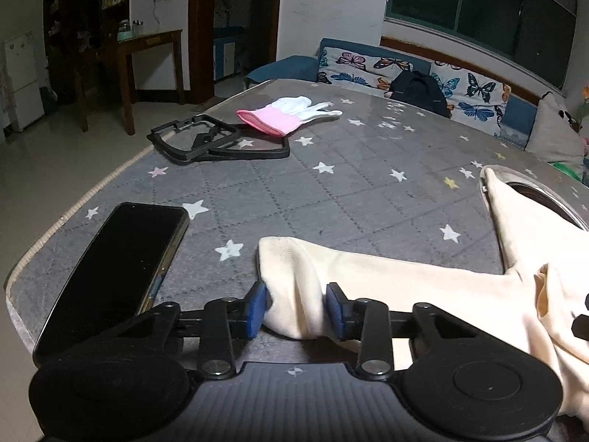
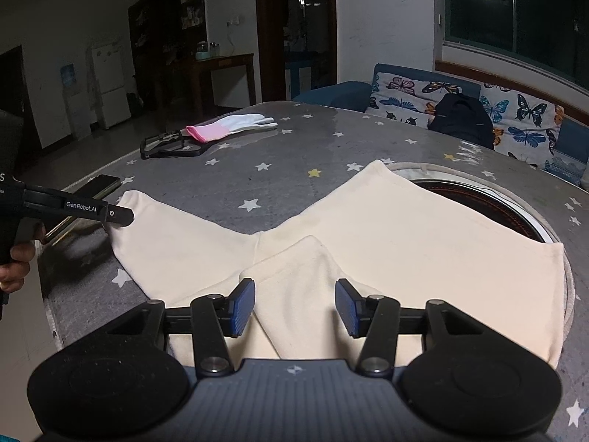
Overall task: Fold clothes
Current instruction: 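Close the left gripper on the other sleeve cuff, then lift the sleeve with the left gripper and fold it across the shirt body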
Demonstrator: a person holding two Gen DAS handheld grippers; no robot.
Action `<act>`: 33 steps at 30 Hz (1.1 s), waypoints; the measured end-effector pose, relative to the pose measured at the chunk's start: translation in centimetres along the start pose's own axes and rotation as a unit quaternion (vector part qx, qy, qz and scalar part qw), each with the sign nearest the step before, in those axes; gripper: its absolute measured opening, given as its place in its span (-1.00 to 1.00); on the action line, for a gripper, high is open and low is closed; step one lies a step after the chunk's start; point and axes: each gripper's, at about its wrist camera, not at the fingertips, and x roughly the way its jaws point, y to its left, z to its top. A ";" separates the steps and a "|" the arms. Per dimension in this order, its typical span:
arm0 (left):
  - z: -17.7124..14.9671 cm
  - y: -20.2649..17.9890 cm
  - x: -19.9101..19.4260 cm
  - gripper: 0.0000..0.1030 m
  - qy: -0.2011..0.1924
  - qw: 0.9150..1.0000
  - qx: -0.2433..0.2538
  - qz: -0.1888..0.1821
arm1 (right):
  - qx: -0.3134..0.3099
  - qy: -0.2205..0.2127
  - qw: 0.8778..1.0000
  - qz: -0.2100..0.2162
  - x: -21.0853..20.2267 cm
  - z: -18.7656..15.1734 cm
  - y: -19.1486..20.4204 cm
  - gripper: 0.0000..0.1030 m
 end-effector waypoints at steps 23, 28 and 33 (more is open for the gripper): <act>1.7 -4.6 -4.1 -0.63 -0.049 0.990 0.015 -0.134 | 0.026 -0.018 0.999 -0.008 -1.9 -0.6 -1.4 -0.05; 1.5 -4.6 -4.2 -0.46 -0.063 0.995 0.025 -0.078 | 0.030 -0.018 0.999 -0.007 -2.1 -0.8 -1.7 -0.05; 0.7 -2.3 -2.8 0.06 -0.048 0.999 -0.002 -0.006 | 0.033 -0.015 0.999 -0.003 -1.9 -1.0 -1.8 -0.05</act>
